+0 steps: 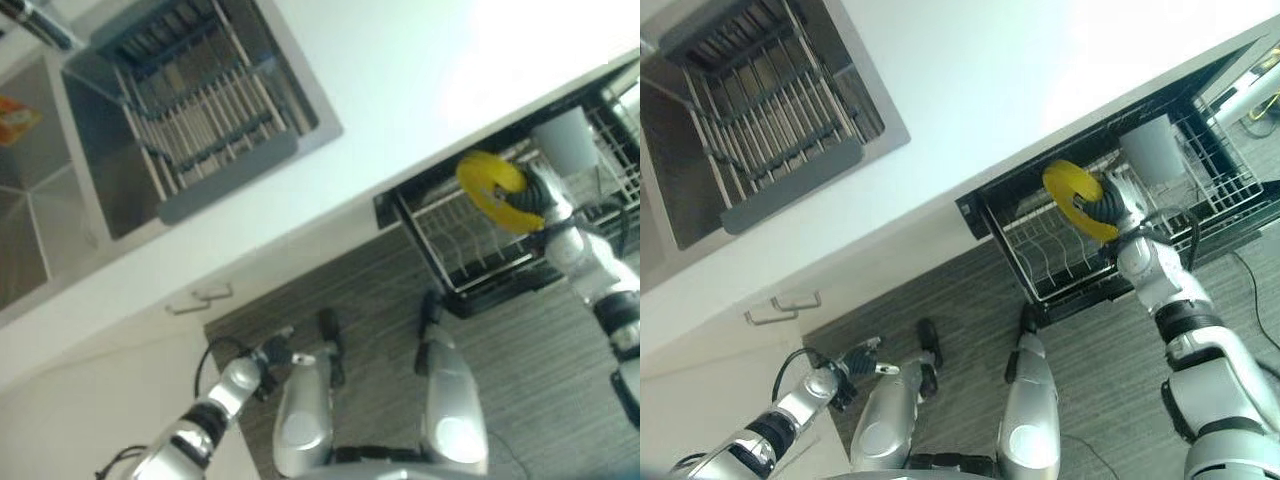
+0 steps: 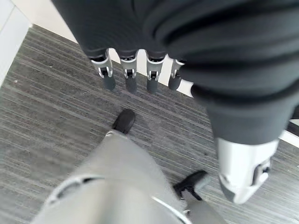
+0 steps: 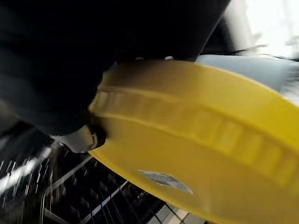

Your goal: Place the dishes in the dishwasher.

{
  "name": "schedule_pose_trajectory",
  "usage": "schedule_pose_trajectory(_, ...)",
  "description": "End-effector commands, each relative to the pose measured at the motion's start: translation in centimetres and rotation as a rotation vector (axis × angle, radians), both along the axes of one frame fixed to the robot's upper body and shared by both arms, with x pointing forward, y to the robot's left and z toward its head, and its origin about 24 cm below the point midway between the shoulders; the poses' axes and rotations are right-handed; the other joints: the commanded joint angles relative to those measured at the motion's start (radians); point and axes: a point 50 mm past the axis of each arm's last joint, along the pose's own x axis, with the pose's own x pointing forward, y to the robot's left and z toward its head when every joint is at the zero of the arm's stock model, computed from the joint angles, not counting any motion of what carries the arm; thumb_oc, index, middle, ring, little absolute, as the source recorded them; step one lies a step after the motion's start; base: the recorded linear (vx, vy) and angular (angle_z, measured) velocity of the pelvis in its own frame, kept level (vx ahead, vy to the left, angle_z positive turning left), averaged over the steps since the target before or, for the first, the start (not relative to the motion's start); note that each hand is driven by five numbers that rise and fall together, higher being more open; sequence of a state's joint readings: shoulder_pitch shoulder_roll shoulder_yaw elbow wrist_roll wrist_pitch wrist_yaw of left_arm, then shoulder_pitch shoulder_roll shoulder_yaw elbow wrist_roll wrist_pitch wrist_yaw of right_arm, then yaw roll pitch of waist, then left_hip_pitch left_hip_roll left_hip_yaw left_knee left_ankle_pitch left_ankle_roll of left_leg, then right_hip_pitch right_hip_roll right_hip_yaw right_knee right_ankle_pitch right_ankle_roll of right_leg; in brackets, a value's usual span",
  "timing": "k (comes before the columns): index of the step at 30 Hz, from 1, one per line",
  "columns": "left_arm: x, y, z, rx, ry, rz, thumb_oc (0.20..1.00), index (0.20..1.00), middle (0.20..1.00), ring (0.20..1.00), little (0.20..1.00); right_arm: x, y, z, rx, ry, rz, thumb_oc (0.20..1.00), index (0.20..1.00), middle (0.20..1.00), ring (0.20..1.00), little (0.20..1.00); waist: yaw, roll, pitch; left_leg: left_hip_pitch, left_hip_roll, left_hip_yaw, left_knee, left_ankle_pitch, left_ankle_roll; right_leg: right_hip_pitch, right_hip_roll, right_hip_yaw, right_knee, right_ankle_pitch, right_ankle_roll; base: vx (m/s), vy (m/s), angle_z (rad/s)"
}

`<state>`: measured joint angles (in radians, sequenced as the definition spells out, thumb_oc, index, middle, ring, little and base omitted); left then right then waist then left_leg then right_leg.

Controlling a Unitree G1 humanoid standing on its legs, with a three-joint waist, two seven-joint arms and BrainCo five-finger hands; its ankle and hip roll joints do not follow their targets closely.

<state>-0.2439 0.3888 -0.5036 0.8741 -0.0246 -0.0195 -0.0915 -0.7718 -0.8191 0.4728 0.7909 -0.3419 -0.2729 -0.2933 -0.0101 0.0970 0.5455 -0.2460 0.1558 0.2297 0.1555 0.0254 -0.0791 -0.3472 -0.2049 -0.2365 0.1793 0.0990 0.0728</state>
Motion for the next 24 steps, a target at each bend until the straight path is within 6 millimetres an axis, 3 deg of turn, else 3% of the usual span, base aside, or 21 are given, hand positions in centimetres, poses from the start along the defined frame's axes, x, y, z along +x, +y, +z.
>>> schedule_pose_trajectory(1,-1.2,1.4,-0.4,-0.013,0.003,0.053,1.000,1.000,1.000,1.000,1.000,0.0,0.3,2.1,-0.107,-0.155,0.011,0.200,0.200,0.200,0.200,0.200,0.010,-0.030,-0.050,-0.050,0.053,-0.044,0.138,-0.114,-0.026,-0.013,-0.072,0.003,0.183,-0.199,0.080,-0.06,-0.048,0.02)
schedule_pose_trajectory(7,0.1,1.1,0.5,-0.032,-0.081,0.056,1.000,1.000,1.000,1.000,1.000,0.6,2.3,2.8,-0.447,-0.359,0.045,0.200,0.200,0.200,0.200,0.200,0.028,-0.018,-0.026,-0.108,0.046,-0.060,0.155,-0.115,-0.020,-0.073,-0.074,0.004,0.203,-0.198,0.087,-0.08,-0.060,0.03)
schedule_pose_trajectory(11,0.3,0.2,0.7,-0.058,-0.120,0.021,1.000,1.000,1.000,1.000,1.000,0.8,2.6,3.3,-0.658,-0.515,0.020,0.200,0.200,0.200,0.200,0.200,0.040,0.002,-0.026,-0.138,0.037,-0.069,0.150,-0.110,-0.020,-0.106,-0.077,0.002,0.210,-0.199,0.086,-0.05,-0.005,0.09)
schedule_pose_trajectory(19,1.1,-1.0,1.9,-0.124,-0.217,-0.020,1.000,1.000,1.000,1.000,1.000,0.3,0.9,3.7,-0.811,-0.624,-0.085,0.200,0.200,0.200,0.200,0.200,0.047,0.022,-0.026,-0.191,0.028,-0.070,0.155,-0.105,-0.017,-0.160,-0.087,0.000,0.233,-0.205,0.084,-0.06,0.019,0.05)
schedule_pose_trajectory(24,1.4,-2.3,3.0,-0.157,-0.266,-0.064,1.000,1.000,1.000,1.000,1.000,-0.3,-1.5,4.4,-0.814,-0.670,-0.271,0.200,0.200,0.200,0.200,0.200,0.050,0.046,-0.026,-0.228,0.014,-0.075,0.161,-0.121,-0.021,-0.208,-0.096,0.011,0.270,-0.235,0.092,-0.04,0.029,0.05)
